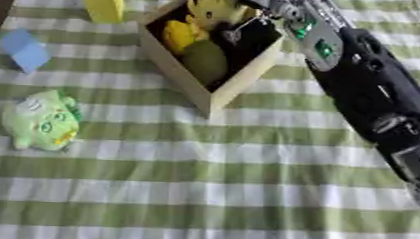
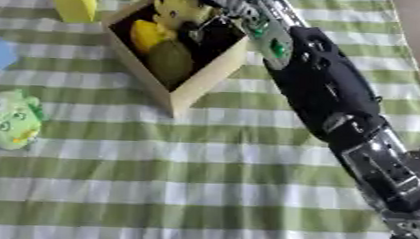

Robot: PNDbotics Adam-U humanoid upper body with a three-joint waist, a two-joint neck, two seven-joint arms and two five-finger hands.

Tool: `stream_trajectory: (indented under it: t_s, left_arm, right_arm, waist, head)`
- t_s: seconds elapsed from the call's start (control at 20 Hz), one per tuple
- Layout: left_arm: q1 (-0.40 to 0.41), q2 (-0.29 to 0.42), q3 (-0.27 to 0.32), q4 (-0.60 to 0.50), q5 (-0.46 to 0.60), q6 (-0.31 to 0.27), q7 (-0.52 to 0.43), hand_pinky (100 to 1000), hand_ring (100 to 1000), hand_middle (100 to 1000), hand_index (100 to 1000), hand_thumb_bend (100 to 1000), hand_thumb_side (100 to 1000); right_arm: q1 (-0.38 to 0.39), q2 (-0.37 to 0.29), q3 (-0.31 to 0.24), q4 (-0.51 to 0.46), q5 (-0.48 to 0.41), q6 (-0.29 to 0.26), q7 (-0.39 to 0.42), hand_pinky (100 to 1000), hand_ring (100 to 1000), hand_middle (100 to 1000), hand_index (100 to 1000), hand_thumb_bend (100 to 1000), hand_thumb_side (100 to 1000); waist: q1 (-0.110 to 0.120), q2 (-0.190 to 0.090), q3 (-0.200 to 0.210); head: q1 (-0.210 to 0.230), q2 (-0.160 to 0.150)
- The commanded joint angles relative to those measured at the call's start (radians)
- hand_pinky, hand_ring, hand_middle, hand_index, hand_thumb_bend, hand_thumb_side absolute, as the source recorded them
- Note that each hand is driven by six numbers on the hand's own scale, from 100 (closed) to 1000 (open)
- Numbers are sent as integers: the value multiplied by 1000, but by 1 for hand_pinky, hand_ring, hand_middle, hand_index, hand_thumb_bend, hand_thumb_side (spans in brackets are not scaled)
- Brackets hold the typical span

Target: Pick up objects on the table and place them in the box.

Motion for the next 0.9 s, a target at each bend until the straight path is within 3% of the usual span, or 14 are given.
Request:
stream_trajectory:
  t_s: [0.05,0.2,0.35,0.6,0.9]
  left_arm:
    - [-6,14,4,-15,2,0,-2,786,805,714,863,100,748]
    - [-5,15,4,-15,2,1,-1,786,805,714,863,100,748]
    - [-5,14,4,-15,2,1,-1,786,806,714,863,100,748]
    - [-2,14,5,-15,1,1,0,786,806,714,863,100,749]
    - [-1,14,4,-15,1,3,-2,786,806,714,863,100,750]
  right_arm:
    - [-18,-10,-16,-19,41,7,6,955,1000,897,947,173,197]
    - [-16,-19,-30,-60,64,26,-4,963,1000,915,963,219,179]
    - [-11,-28,-45,-112,70,46,-5,963,1000,913,962,202,158]
    - [-3,-43,-68,-215,28,74,-4,966,1000,913,965,159,126]
    - [8,-61,-69,-298,-21,99,30,980,1000,920,973,227,136]
  waist:
    - [9,-215,0]
    - [9,-216,-2]
    - [10,-217,-4]
    - [11,-218,-8]
    - [10,-220,-11]
  head:
    - [-2,-5]
    - [-1,-4]
    - [1,-4]
    - [5,-4]
    - [9,-3]
